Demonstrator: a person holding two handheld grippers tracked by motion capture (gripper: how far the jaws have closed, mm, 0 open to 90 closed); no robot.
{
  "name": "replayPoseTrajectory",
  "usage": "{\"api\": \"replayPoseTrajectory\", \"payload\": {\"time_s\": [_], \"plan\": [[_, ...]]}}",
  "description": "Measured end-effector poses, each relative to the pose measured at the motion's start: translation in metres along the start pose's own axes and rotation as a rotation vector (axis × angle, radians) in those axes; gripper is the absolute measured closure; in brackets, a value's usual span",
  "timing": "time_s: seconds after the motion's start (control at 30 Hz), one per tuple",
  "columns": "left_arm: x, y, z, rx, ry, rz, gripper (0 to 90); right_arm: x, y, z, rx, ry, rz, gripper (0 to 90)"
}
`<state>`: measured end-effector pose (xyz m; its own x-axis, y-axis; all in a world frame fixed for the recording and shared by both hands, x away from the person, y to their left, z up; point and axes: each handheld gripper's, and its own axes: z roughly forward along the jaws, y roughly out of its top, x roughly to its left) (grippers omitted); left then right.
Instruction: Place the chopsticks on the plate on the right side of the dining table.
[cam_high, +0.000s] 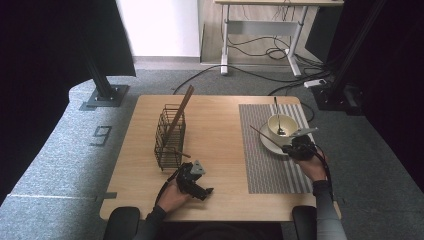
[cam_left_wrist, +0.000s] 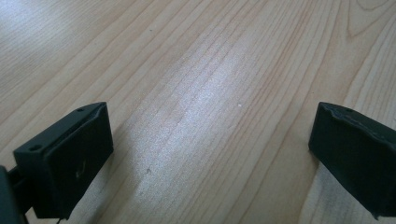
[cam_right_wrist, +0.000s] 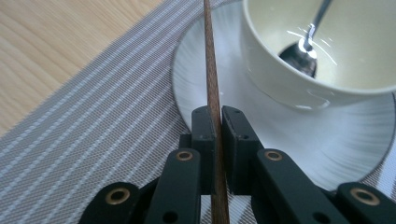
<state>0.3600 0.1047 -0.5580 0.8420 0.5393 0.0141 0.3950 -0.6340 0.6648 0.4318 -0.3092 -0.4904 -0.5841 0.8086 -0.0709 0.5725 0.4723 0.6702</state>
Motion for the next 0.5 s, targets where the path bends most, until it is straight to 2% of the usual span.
{"api": "replayPoseTrajectory", "payload": {"time_s": [0.33, 0.5], "plan": [[0.001, 0.0, 0.0, 0.003, -0.01, -0.002, 0.0, -0.013, -0.012, 0.008, 0.018, -0.015, 0.037, 83.4], [0.001, 0.0, 0.0, 0.004, -0.014, -0.001, 0.0, -0.016, -0.015, 0.01, 0.025, -0.019, 0.033, 82.7]]}}
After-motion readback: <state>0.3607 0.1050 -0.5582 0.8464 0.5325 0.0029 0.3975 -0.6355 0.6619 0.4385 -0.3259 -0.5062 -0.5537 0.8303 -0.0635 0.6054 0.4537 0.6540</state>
